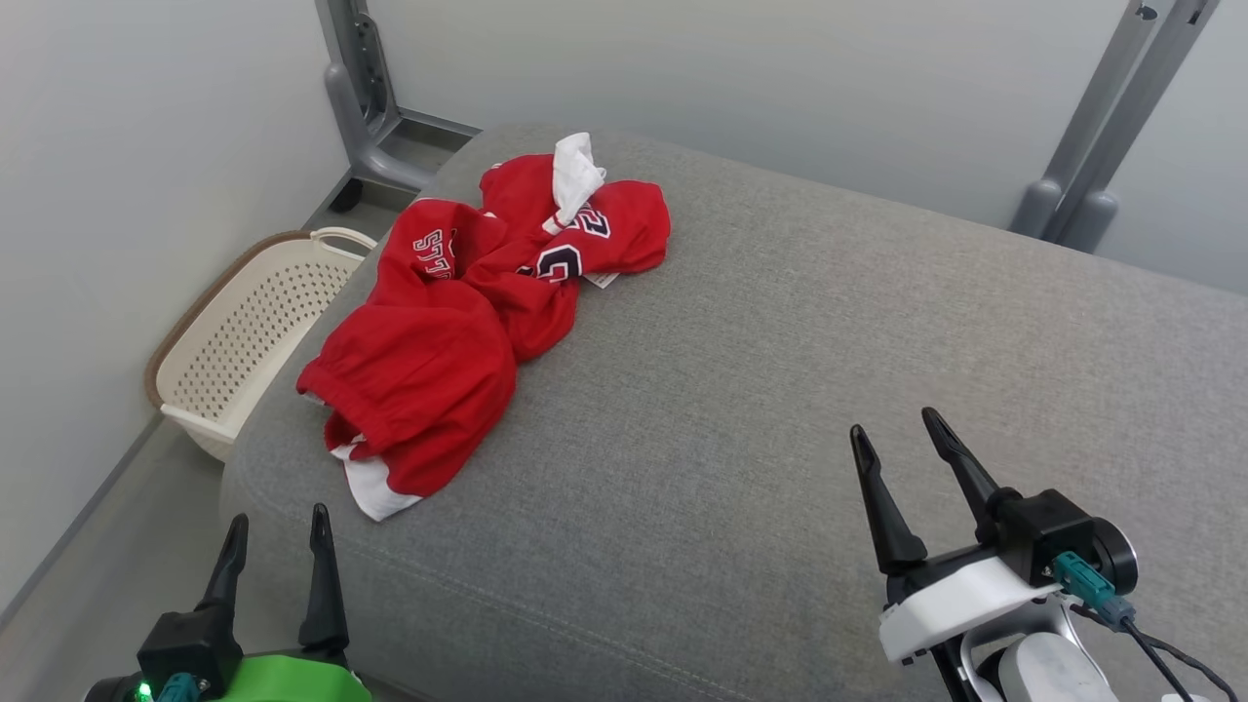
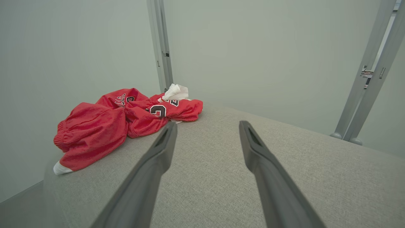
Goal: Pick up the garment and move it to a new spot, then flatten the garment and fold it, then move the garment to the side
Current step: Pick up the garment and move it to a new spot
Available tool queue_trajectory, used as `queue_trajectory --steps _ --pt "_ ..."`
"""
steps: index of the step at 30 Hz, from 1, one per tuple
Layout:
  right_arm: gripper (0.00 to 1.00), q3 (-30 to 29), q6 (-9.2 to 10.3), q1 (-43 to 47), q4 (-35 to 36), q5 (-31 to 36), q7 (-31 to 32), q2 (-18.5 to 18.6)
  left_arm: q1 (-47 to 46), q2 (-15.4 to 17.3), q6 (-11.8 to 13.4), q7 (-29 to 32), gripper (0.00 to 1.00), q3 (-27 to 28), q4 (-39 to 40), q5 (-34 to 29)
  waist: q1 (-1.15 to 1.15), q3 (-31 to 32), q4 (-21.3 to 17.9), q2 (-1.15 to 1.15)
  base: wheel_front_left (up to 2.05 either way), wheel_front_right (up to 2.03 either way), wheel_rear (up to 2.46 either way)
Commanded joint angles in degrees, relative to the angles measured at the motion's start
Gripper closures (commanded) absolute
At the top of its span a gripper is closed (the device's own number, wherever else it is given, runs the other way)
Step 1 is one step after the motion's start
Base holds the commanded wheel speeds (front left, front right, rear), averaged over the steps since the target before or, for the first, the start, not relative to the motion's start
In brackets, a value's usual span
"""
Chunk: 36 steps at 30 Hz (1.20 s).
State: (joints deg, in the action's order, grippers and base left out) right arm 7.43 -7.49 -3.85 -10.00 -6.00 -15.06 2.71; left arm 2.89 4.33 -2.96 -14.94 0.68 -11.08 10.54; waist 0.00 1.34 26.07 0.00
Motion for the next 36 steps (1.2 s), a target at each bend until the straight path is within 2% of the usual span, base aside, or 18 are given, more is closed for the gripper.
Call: queue_trajectory --steps 1,10,17,31,36 --pt "0.00 -0.2 0.00 -0.4 -0.2 0.4 -0.2 0.3 -1.0 0.5 0.5 0.2 0.00 0.4 0.3 0.2 0.00 -0.4 -1.8 0.00 0.00 0.00 0.00" --pt "0.00 -1.3 0.00 -1.4 0.4 1.6 -0.2 0.3 -5.6 3.5 -0.3 5.5 0.00 0.9 -1.1 1.5 0.00 -3.0 -6.1 0.00 0.00 0.00 0.00" --pt "0.00 -1.4 0.00 -3.2 0.9 2.8 -0.2 0.3 -13.9 5.9 -1.5 10.3 0.00 0.2 -4.8 2.1 0.00 -7.6 -8.4 0.00 0.00 0.00 0.00" --pt "0.00 -1.2 0.00 -7.7 1.5 5.6 -0.2 0.3 -29.6 8.0 -3.3 15.7 0.00 -2.3 -22.6 4.4 0.00 -17.4 -12.5 0.00 0.00 0.00 0.00" --pt "0.00 -1.0 0.00 -8.9 1.8 6.7 -0.2 0.3 -33.3 9.2 -2.4 18.5 0.00 -1.9 -29.8 4.9 0.00 -20.3 -13.7 0.00 0.00 0.00 0.00"
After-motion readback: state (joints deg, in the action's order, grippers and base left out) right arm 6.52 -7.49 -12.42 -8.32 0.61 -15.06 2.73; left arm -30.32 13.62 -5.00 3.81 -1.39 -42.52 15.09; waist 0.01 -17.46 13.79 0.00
